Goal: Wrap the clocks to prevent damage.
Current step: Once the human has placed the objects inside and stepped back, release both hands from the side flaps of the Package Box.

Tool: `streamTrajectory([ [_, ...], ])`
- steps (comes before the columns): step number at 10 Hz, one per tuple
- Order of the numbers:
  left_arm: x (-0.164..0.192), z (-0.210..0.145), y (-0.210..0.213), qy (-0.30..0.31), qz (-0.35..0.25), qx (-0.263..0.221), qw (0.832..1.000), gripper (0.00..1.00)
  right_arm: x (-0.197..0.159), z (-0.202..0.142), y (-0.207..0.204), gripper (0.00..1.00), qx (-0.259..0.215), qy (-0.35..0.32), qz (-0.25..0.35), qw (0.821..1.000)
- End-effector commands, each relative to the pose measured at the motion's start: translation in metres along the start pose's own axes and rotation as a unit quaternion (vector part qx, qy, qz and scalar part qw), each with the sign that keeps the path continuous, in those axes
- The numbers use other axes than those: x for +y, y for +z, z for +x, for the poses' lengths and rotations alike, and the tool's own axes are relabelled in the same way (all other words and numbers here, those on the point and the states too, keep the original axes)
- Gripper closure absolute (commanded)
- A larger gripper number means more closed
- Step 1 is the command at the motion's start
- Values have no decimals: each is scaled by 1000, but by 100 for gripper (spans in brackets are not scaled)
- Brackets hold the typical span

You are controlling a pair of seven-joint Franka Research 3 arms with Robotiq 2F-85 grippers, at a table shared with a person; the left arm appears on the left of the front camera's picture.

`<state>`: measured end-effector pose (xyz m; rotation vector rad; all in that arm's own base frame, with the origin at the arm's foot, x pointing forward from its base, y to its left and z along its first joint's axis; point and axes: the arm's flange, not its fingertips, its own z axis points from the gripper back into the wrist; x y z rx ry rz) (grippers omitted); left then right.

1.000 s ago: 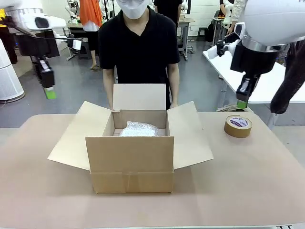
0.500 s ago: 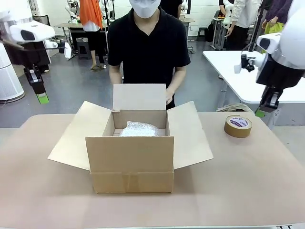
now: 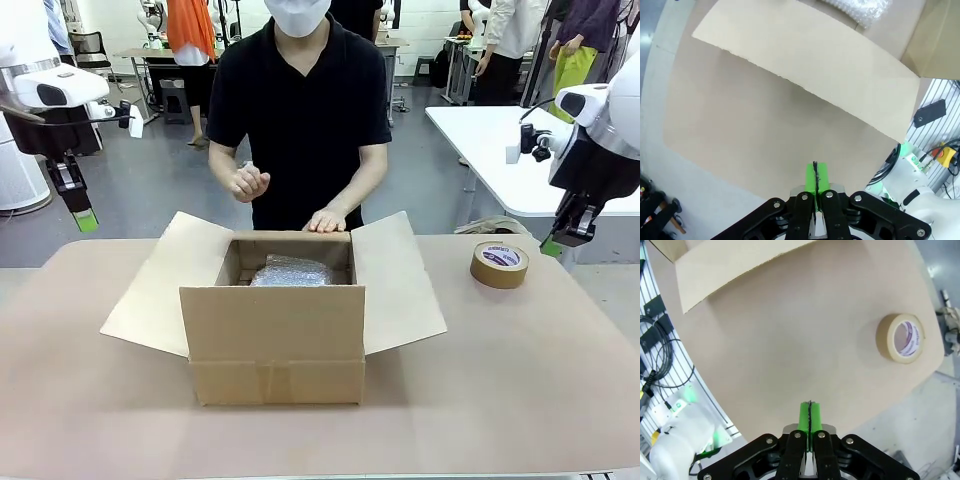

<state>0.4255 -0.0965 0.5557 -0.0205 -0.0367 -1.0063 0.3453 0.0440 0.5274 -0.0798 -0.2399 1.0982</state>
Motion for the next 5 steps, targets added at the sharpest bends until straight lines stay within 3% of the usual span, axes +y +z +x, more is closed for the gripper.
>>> streamTrajectory([
  [1, 1, -2, -3, 2, -2, 2, 1000, 100, 0, 0, 1, 99, 1, 1, -1, 1000],
  [2, -6, 3, -5, -106, -31, 16, 994, 100, 0, 0, 0, 99, 0, 0, 0, 1000],
  [3, -3, -3, -4, -186, -46, 24, 981, 100, 3, 1, 2, 99, -16, 70, 10, 997],
  [5, 3, -10, -1, -264, -54, 17, 963, 100, 0, -1, 2, 99, -19, 82, 18, 996],
])
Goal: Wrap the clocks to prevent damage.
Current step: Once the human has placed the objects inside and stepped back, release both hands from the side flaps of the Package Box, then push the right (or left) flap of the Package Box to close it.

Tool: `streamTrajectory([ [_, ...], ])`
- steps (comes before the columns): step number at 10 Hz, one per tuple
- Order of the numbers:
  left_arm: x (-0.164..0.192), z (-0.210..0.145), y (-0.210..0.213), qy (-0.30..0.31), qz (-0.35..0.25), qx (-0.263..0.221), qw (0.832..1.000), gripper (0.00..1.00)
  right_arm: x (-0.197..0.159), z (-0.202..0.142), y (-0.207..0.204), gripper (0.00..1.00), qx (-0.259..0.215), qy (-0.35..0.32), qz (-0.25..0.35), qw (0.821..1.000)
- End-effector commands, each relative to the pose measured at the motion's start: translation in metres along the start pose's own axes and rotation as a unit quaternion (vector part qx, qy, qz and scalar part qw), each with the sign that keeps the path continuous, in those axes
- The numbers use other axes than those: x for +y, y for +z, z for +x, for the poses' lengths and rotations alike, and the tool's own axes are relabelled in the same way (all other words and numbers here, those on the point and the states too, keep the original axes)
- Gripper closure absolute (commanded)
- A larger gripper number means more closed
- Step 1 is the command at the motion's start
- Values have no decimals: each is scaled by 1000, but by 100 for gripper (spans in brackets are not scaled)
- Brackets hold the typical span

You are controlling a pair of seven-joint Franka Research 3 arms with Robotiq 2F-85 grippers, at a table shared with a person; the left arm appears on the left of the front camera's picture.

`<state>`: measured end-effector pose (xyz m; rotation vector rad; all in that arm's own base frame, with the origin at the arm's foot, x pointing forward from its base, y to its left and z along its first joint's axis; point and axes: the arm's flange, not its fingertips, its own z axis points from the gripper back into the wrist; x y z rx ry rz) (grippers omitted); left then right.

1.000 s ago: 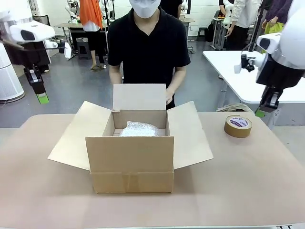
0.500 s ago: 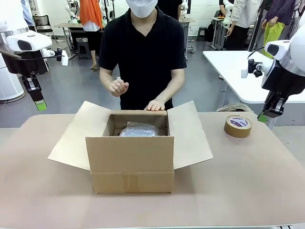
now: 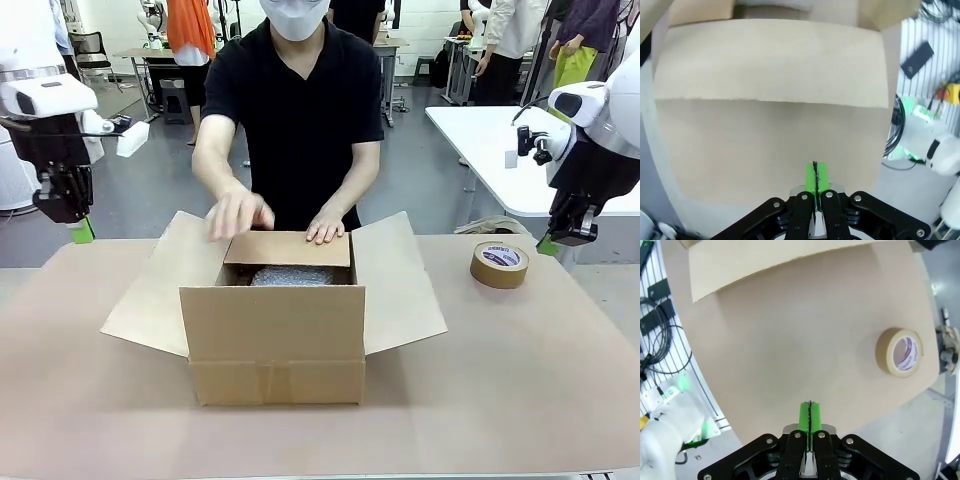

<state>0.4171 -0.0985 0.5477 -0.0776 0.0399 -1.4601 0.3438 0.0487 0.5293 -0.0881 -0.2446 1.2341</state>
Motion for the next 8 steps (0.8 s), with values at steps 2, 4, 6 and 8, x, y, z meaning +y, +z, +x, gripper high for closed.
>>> streamTrajectory([
  [2, 0, 0, 0, 0, 0, 0, 1000, 100, 0, 0, 0, 99, 0, 0, 0, 1000],
  [4, 0, 0, 0, 0, 0, 0, 1000, 100, 0, 0, 0, 99, 0, 0, 0, 1000],
  [6, 0, 0, 0, 0, 0, 0, 1000, 100, 0, 0, 0, 99, 0, 0, 0, 1000],
  [8, 0, 0, 0, 0, 0, 0, 1000, 100, 0, 0, 0, 99, 0, 0, 0, 1000],
])
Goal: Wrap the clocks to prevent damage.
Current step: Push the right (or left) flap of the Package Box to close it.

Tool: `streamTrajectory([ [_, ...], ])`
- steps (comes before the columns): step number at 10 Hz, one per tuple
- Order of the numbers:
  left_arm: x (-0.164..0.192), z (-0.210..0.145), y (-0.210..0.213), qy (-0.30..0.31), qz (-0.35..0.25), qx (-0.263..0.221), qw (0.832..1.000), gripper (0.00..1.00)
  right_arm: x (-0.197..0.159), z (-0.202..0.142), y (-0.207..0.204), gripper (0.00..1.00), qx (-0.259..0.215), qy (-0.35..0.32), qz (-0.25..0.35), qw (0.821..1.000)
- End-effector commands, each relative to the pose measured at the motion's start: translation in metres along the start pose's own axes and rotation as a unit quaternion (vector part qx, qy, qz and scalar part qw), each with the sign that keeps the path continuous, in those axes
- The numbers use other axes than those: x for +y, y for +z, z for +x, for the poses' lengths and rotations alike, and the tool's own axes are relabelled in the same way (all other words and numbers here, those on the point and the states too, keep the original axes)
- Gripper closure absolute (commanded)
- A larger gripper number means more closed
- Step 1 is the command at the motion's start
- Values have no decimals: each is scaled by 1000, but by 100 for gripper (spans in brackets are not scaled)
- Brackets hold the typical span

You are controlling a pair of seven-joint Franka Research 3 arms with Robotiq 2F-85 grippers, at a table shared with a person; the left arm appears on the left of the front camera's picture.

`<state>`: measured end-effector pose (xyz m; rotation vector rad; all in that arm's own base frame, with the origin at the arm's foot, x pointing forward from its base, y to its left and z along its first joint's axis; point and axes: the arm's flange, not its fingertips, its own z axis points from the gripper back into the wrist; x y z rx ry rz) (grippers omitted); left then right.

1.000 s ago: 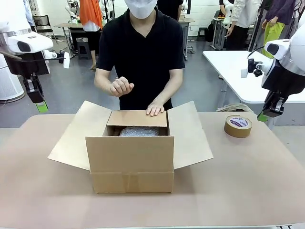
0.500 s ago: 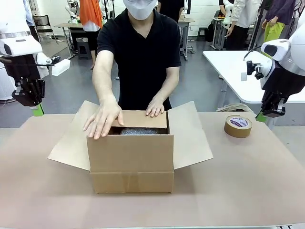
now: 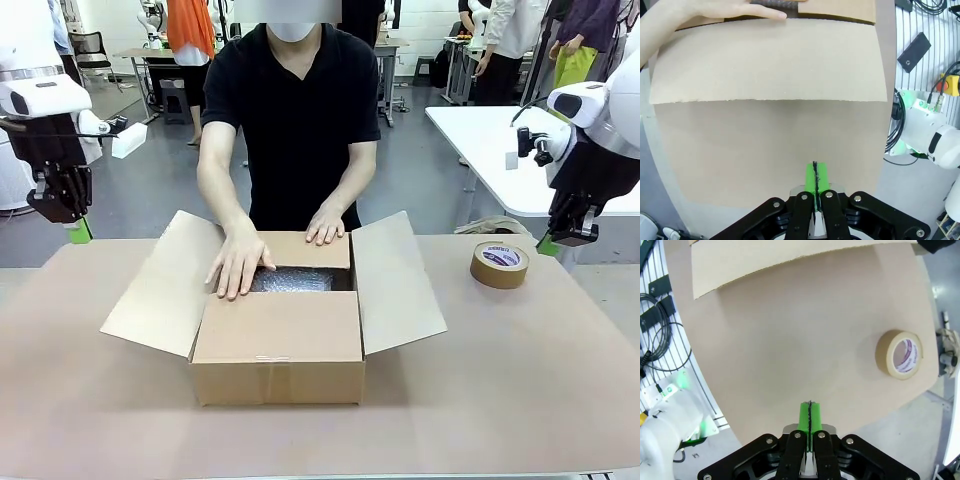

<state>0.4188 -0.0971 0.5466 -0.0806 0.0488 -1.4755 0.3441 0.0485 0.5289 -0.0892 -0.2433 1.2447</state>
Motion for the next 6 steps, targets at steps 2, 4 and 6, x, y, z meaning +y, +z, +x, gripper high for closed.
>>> streamTrajectory([
  [2, -2, 1, 1, 8, 4, -2, 1000, 100, 0, 0, 0, 99, 0, -5, 0, 1000],
  [4, -2, 1, 1, 8, 4, -2, 1000, 100, 0, 0, 0, 99, 0, -5, 0, 1000],
  [6, -2, 1, 1, 8, 4, -2, 1000, 100, 0, 0, 0, 99, 0, -5, 0, 1000],
])
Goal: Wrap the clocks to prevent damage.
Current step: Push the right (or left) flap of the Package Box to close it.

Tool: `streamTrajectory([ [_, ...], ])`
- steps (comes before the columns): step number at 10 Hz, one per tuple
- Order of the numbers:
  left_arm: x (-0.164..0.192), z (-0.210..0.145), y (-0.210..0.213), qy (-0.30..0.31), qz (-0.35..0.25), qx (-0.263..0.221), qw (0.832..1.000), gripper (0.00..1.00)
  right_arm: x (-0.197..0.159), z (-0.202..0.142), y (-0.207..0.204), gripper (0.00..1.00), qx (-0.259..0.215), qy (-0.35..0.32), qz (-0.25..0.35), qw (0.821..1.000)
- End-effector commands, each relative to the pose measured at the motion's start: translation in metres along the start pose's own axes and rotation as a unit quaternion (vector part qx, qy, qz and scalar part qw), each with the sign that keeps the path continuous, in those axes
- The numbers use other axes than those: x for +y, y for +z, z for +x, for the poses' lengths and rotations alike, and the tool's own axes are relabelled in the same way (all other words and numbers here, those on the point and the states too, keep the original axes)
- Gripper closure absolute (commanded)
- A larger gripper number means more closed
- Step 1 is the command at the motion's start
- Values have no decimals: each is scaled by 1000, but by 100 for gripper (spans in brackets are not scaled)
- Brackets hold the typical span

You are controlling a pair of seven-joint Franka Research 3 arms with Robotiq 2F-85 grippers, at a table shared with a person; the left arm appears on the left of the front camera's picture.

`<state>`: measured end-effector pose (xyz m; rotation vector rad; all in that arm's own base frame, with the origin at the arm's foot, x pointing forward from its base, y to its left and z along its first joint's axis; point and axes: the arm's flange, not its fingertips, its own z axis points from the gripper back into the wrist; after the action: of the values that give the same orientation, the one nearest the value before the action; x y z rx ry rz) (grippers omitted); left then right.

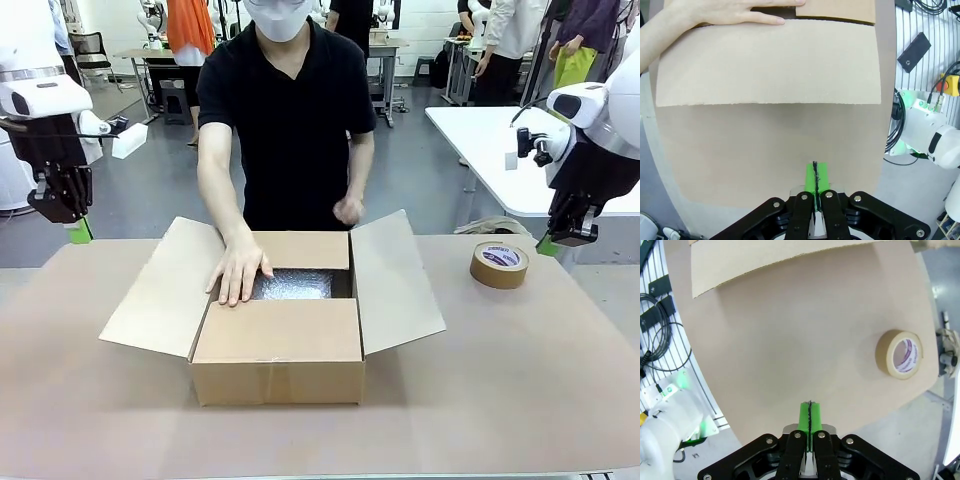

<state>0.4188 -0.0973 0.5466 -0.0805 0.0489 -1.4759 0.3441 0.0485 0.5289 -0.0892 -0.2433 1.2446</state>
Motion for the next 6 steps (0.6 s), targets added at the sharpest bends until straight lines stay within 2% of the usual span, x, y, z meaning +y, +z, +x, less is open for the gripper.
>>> streamTrajectory([
  [1, -2, 1, 1, 8, 4, -3, 1000, 100, 0, 0, 0, 99, 0, -5, 0, 1000],
  [6, -2, 1, 1, 8, 4, -3, 1000, 100, 0, 0, 0, 99, 0, -5, 0, 1000],
])
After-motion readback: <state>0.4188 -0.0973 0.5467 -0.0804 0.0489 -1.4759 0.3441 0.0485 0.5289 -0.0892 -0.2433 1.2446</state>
